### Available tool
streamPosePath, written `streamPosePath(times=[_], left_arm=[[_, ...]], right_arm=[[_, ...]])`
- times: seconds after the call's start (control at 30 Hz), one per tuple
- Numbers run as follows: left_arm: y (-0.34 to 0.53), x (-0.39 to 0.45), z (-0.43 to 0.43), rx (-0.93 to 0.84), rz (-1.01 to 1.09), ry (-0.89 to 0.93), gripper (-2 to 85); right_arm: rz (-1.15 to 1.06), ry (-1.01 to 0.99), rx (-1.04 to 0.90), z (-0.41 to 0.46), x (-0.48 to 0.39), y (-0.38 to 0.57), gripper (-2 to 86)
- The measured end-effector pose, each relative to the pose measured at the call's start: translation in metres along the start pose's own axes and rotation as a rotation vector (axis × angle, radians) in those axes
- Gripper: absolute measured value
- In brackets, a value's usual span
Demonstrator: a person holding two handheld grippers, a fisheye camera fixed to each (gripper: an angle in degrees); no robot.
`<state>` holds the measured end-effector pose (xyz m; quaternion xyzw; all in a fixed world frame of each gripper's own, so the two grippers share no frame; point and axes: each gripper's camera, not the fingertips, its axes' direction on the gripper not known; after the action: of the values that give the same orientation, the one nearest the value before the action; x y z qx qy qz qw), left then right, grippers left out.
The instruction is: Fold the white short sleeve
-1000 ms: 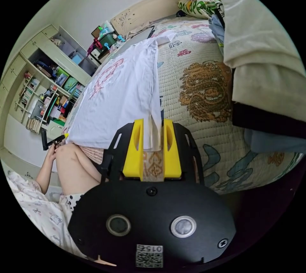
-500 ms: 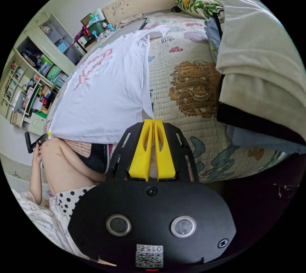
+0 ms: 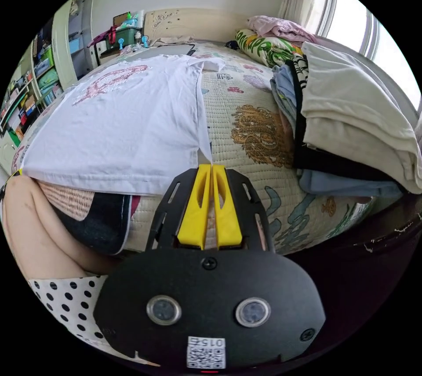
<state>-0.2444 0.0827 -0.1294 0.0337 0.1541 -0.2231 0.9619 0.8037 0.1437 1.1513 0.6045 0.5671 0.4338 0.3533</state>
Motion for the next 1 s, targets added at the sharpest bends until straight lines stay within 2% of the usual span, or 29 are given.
streamPosePath(times=[0.07,0.17,0.33,0.4,0.53,0.73,0.8,0.9,1.0], left_arm=[[0.002,0.005,-0.017,0.005,-0.022,-0.019,0.4],[0.002,0.010,-0.034,0.012,-0.024,-0.029,0.5],[0.003,0.004,-0.060,0.020,-0.027,0.002,0.5],[0.003,-0.001,-0.069,0.024,-0.034,0.019,0.5],[0.000,-0.001,-0.086,0.028,-0.038,0.016,0.5],[-0.005,-0.001,-0.107,0.032,-0.035,0.003,0.5],[-0.006,-0.006,-0.113,0.033,-0.042,0.014,0.4],[-0.008,-0.009,-0.122,0.032,-0.043,0.015,0.4],[-0.012,-0.010,-0.130,0.030,-0.036,0.004,0.4]], right_arm=[[0.048,-0.036,-0.007,0.024,0.002,0.009,1.9],[0.238,-0.064,0.014,0.050,0.020,0.028,6.7],[0.427,-0.184,0.315,0.038,0.023,0.090,5.7],[0.418,-0.171,0.487,0.020,0.008,0.107,3.4],[0.415,-0.213,0.704,-0.020,-0.008,0.124,0.5],[0.251,-0.503,1.180,-0.130,-0.058,0.188,-0.5],[0.225,-0.568,1.456,-0.165,-0.080,0.240,-0.6],[0.222,-0.662,1.718,-0.183,-0.106,0.301,-0.6],[0.172,-0.835,1.823,-0.186,-0.119,0.340,-0.6]])
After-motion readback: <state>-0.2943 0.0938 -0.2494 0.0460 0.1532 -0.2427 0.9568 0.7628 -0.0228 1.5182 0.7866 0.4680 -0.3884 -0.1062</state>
